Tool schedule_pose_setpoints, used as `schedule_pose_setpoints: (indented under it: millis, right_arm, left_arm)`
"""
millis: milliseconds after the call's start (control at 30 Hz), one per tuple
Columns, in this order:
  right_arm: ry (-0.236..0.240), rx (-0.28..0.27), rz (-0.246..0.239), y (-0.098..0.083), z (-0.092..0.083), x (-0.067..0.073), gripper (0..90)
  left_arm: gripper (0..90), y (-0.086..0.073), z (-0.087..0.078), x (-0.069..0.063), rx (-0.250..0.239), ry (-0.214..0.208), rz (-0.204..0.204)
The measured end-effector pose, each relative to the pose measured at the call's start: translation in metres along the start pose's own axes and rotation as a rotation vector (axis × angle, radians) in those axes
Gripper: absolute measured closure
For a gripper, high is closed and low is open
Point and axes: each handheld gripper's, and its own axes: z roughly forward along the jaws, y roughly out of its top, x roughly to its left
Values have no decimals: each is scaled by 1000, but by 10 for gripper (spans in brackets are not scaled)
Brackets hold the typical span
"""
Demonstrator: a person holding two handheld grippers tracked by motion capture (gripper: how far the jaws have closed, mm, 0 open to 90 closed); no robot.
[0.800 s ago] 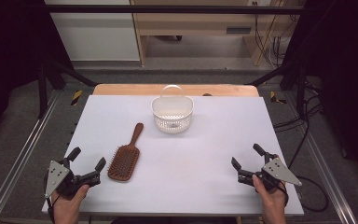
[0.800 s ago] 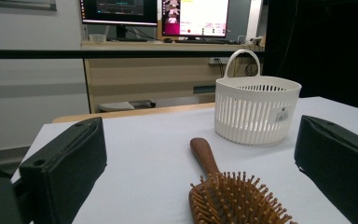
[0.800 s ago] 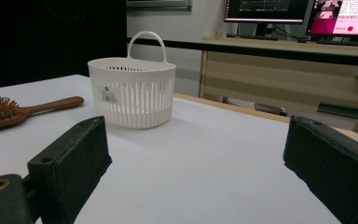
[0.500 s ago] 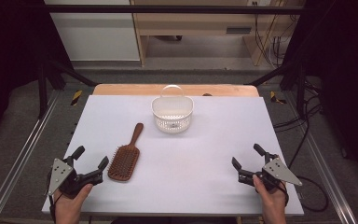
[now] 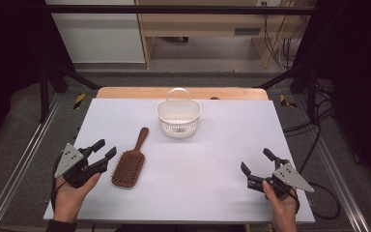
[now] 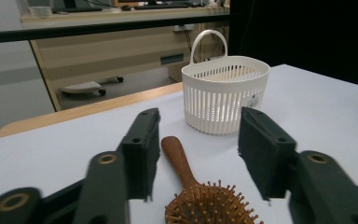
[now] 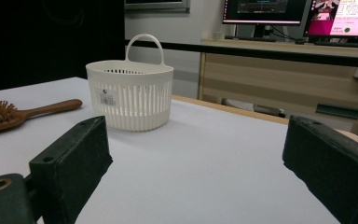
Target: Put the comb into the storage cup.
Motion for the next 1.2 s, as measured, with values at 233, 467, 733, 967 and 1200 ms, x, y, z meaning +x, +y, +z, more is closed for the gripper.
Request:
schedule_pose_setpoints:
  millis: [233, 467, 733, 967, 1200]
  right_arm:
    - [2, 2, 0, 0, 0, 0, 75]
    - [-1, 1, 3, 0, 0, -1, 76]
    - [-1, -1, 5, 0, 0, -1, 77]
    - [0, -4, 6, 0, 0, -1, 79]
    - [2, -8, 7, 1, -1, -2, 79]
  left_arm:
    - [731, 1, 17, 1, 95, -60, 29]
    - [865, 1, 41, 0, 170, -134, 89]
    - [896, 2, 59, 1, 228, -163, 118]
    - [896, 5, 78, 0, 290, -206, 157]
    - [897, 6, 95, -1, 341, -232, 189]
